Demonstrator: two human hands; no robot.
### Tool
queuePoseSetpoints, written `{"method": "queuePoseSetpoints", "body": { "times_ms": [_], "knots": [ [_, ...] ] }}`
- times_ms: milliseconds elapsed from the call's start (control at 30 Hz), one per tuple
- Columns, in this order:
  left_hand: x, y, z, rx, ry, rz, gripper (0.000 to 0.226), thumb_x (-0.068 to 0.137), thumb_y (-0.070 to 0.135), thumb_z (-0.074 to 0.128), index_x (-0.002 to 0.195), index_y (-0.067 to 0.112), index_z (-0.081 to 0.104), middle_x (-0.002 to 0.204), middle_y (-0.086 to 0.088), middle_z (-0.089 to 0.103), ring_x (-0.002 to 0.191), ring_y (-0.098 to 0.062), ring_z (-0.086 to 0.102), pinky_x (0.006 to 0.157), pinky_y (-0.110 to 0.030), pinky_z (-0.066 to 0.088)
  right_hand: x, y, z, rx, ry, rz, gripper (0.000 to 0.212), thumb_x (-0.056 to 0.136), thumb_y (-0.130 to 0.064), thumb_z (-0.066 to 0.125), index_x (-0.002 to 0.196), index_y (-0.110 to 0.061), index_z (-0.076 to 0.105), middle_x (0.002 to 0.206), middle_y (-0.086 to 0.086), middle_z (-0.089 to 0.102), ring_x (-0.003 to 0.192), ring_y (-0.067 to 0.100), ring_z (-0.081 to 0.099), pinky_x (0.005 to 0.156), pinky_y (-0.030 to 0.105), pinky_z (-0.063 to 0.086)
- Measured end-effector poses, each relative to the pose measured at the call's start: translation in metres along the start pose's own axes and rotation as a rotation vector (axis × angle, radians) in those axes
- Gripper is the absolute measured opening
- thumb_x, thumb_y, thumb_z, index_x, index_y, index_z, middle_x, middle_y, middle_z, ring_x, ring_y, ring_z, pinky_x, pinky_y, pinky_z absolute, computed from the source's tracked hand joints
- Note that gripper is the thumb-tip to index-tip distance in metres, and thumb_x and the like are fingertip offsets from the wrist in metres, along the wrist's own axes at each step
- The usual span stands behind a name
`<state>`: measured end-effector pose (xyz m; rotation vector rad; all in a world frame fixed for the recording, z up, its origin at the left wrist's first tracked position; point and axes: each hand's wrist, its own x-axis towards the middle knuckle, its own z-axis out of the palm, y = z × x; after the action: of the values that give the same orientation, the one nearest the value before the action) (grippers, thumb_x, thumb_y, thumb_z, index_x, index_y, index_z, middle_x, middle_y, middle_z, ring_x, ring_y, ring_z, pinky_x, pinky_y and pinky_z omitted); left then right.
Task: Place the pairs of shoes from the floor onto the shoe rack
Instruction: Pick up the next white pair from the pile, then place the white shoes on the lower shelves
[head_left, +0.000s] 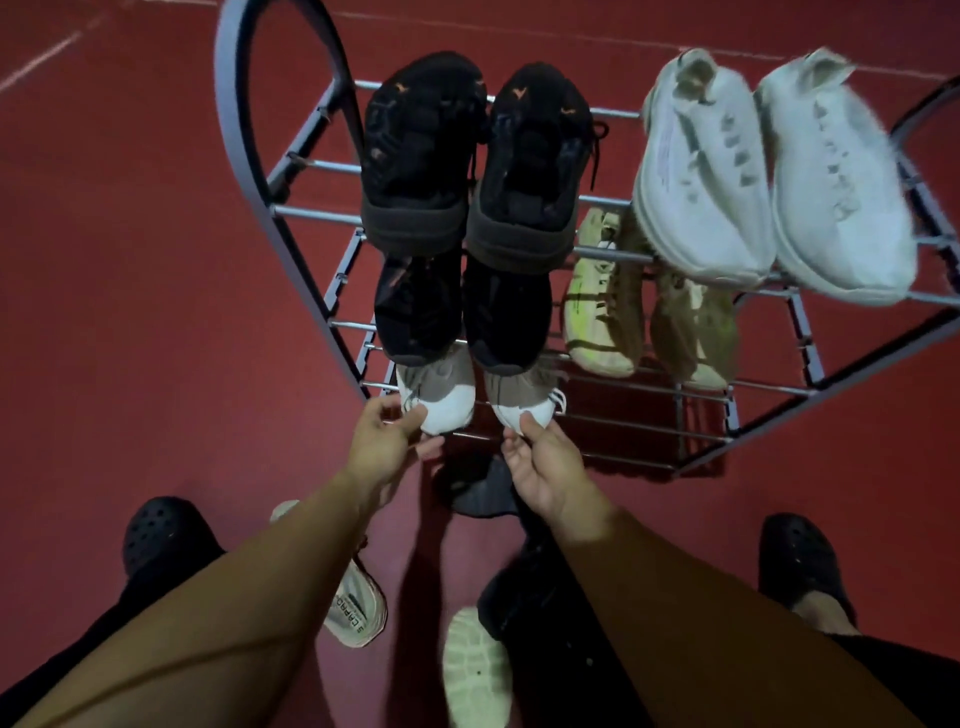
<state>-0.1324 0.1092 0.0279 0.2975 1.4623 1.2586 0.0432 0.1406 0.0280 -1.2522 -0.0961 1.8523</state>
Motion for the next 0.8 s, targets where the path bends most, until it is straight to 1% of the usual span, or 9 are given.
{"method": "queuePoseSetpoints", "body": {
  "times_ms": [100,167,233,300,367,467,600,700,800],
  "knots": [
    [0.029,0.010,0.004,0.049,-0.001,0.014,0.023,0.095,0.004,0.063,0.112,0.011,0.048,0.103,-0.022,0.063,0.090,-0.029,0.064,0.059,-0.026,0.060,0.020,-0.002,0.019,0.050,0.018,0.012,0.017,0.101,0.004,0.043,0.100,-0.011,0.050,0.094,0.015,0.059,0.074,0.018,0.058,0.058,0.020,0.054],
    [0.044,0.013,0.000,0.106,0.002,-0.001,0.028,0.097,0.010,0.063,0.120,0.010,0.047,0.105,-0.024,0.063,0.089,-0.030,0.064,0.057,-0.026,0.060,0.032,0.000,0.027,0.070,0.007,0.016,0.022,0.100,0.004,0.045,0.121,-0.002,0.046,0.115,0.022,0.061,0.082,0.023,0.065,0.068,0.025,0.059],
    [0.054,0.009,-0.009,0.232,0.011,-0.003,0.035,0.098,0.015,0.062,0.130,0.009,0.050,0.106,-0.020,0.068,0.078,-0.023,0.068,0.057,-0.027,0.059,0.042,0.006,0.025,-0.006,0.026,0.038,0.042,0.099,-0.001,0.052,0.140,0.002,0.040,0.129,0.021,0.061,0.086,0.023,0.071,0.069,0.026,0.062],
    [0.054,0.006,-0.017,0.315,0.004,0.014,0.042,0.098,0.011,0.061,0.138,0.011,0.051,0.095,-0.011,0.069,0.071,-0.018,0.065,0.065,-0.032,0.061,0.040,0.013,0.016,-0.114,0.038,0.067,0.043,0.100,-0.007,0.054,0.140,0.001,0.043,0.131,0.019,0.062,0.088,0.022,0.071,0.068,0.027,0.062],
    [0.049,0.002,-0.025,0.355,-0.011,0.022,0.044,0.098,0.010,0.061,0.139,0.014,0.048,0.091,-0.004,0.065,0.079,-0.019,0.064,0.079,-0.040,0.060,0.035,0.017,0.001,-0.233,0.021,0.065,0.043,0.101,-0.015,0.054,0.140,-0.002,0.043,0.132,0.015,0.062,0.092,0.021,0.070,0.071,0.028,0.060],
    [0.034,-0.004,-0.044,0.405,-0.008,0.034,0.039,0.099,0.012,0.059,0.136,0.017,0.049,0.097,-0.001,0.060,0.087,-0.020,0.061,0.081,-0.039,0.059,0.025,0.027,-0.021,-0.448,-0.002,0.040,0.037,0.102,-0.025,0.053,0.136,-0.011,0.046,0.124,0.009,0.063,0.091,0.018,0.068,0.075,0.026,0.054],
    [0.021,-0.030,-0.092,0.528,0.066,-0.045,0.026,0.100,0.006,0.055,0.126,0.010,0.055,0.087,-0.005,0.057,0.072,-0.017,0.056,0.060,-0.028,0.055,0.011,0.054,-0.045,-0.675,-0.017,0.035,0.028,0.102,-0.018,0.053,0.125,-0.002,0.056,0.085,0.005,0.062,0.060,0.012,0.061,0.060,0.025,0.045],
    [0.003,-0.066,-0.137,0.699,0.046,-0.166,0.015,0.096,-0.003,0.055,0.109,0.002,0.057,0.076,-0.013,0.058,0.054,-0.018,0.053,0.058,-0.033,0.051,-0.003,0.081,-0.065,-0.854,-0.025,0.114,0.009,0.099,-0.013,0.055,0.101,-0.008,0.062,0.089,0.013,0.062,0.071,0.022,0.061,0.068,0.031,0.049],
    [-0.016,-0.103,-0.171,0.870,-0.075,-0.241,0.010,0.096,-0.011,0.050,0.092,-0.003,0.055,0.070,-0.013,0.062,0.046,-0.007,0.061,0.052,-0.018,0.051,-0.012,0.112,-0.093,-0.950,-0.014,0.210,0.008,0.098,-0.010,0.057,0.105,-0.007,0.060,0.095,0.016,0.062,0.076,0.023,0.058,0.067,0.030,0.048]
  ]
}}
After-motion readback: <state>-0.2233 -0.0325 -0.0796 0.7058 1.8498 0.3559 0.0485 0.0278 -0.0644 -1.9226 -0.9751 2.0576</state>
